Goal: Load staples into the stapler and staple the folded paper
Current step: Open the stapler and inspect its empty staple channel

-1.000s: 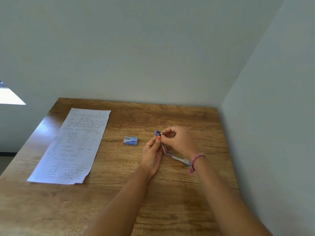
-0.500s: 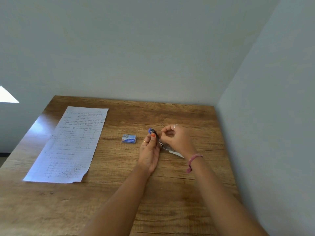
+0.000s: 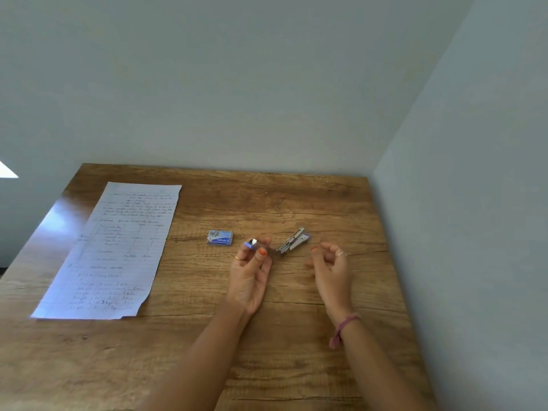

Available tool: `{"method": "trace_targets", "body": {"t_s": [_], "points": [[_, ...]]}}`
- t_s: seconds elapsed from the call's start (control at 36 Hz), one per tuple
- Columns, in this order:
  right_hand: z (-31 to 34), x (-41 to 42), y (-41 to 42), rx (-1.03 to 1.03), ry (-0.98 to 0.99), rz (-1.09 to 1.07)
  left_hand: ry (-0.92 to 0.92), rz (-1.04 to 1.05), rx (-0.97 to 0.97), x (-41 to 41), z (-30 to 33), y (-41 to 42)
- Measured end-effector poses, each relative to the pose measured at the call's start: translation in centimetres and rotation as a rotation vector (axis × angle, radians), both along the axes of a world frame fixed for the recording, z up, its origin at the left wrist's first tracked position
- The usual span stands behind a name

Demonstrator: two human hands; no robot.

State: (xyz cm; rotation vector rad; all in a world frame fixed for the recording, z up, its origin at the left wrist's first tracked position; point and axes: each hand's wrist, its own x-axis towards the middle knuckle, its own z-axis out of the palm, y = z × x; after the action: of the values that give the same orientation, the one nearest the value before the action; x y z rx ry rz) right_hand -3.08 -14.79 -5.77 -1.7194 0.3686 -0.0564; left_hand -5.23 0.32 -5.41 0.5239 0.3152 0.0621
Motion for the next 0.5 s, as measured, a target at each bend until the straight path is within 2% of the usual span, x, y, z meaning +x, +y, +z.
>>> {"method": "trace_targets", "body": {"t_s": [0.14,0.22,0.39,0.5], "points": [[0.9,0.8,2.1,0.287,0.22,0.146,-0.05,-0.059,0.052,-0.9,0.0,-0.1],[1.3,1.3,3.2,0.411,0.285,0.164,-0.07,-0.124,0.135,-1.5,0.1,-0.1],[2.0,1.9,4.8,0.658,0.421,0.129,-0.323,-0.305,0.643,-2.1,0.4,0.5],[2.1,2.1,5.0,0.647,0.426,0.143,-0.386,-0.396,0.827,-2.4,1.0,1.0]]}}
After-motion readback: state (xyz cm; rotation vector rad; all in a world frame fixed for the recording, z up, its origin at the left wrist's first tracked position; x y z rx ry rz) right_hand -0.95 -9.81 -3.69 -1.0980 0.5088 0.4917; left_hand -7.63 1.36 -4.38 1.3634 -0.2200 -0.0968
